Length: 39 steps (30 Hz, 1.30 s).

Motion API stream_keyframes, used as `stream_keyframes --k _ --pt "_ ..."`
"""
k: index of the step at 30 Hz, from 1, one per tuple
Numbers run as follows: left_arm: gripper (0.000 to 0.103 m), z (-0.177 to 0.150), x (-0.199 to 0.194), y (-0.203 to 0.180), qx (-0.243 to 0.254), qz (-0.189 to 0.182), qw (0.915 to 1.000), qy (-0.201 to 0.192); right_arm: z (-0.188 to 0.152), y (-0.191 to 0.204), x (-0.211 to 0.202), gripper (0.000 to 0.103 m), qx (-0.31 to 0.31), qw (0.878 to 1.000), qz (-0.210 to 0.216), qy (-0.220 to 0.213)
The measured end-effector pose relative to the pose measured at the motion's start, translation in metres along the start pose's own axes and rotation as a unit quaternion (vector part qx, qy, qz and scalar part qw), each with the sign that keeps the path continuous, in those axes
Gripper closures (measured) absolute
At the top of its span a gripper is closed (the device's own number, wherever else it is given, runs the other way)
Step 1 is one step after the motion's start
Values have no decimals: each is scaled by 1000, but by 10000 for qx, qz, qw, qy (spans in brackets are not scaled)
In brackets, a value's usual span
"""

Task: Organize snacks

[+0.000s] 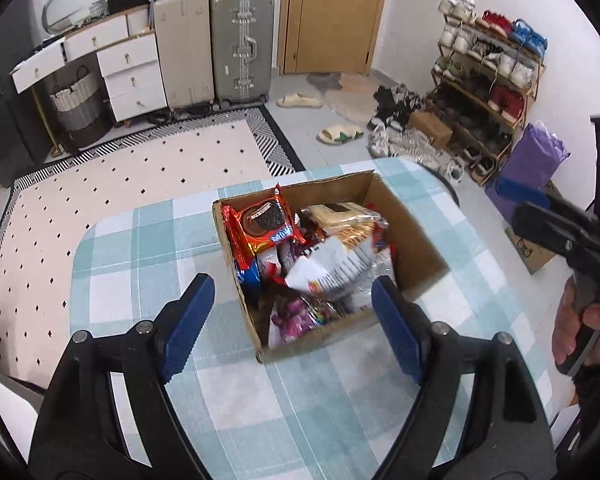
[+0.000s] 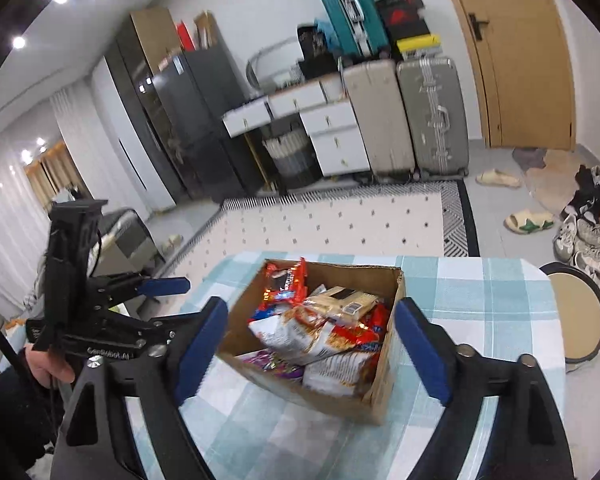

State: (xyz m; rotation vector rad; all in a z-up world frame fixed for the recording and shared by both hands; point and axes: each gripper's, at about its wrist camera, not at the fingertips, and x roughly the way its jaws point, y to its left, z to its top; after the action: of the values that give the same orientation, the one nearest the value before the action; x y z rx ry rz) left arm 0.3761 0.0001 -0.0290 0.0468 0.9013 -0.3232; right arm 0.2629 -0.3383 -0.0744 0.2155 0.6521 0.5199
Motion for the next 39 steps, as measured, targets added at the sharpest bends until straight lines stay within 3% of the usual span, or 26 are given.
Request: stream_keyframes --k 7,11,16,22,30,39 --pt "21 -41 -63 -24 -62 411 9962 -765 -35 23 -51 7 -64 9987 -220 -458" --pt "19 -63 -93 -35 -87 435 9918 -1194 -56 39 -74 7 -134 9975 -200 -671" --pt "1 -92 -131 -46 -184 639 9838 -1667 -77 55 -97 5 -290 9951 -164 -932" --pt "0 -128 -172 -61 -123 888 9736 -2100 -101 71 -115 1 -440 9924 -180 -1137" --pt "0 -172 -191 -67 -74 1223 9618 -2449 -134 81 -124 1 -595 9891 -292 -1313" --pt "0 -211 -166 -47 -274 1436 9573 -2493 -165 77 -114 1 -793 9866 -570 -1307"
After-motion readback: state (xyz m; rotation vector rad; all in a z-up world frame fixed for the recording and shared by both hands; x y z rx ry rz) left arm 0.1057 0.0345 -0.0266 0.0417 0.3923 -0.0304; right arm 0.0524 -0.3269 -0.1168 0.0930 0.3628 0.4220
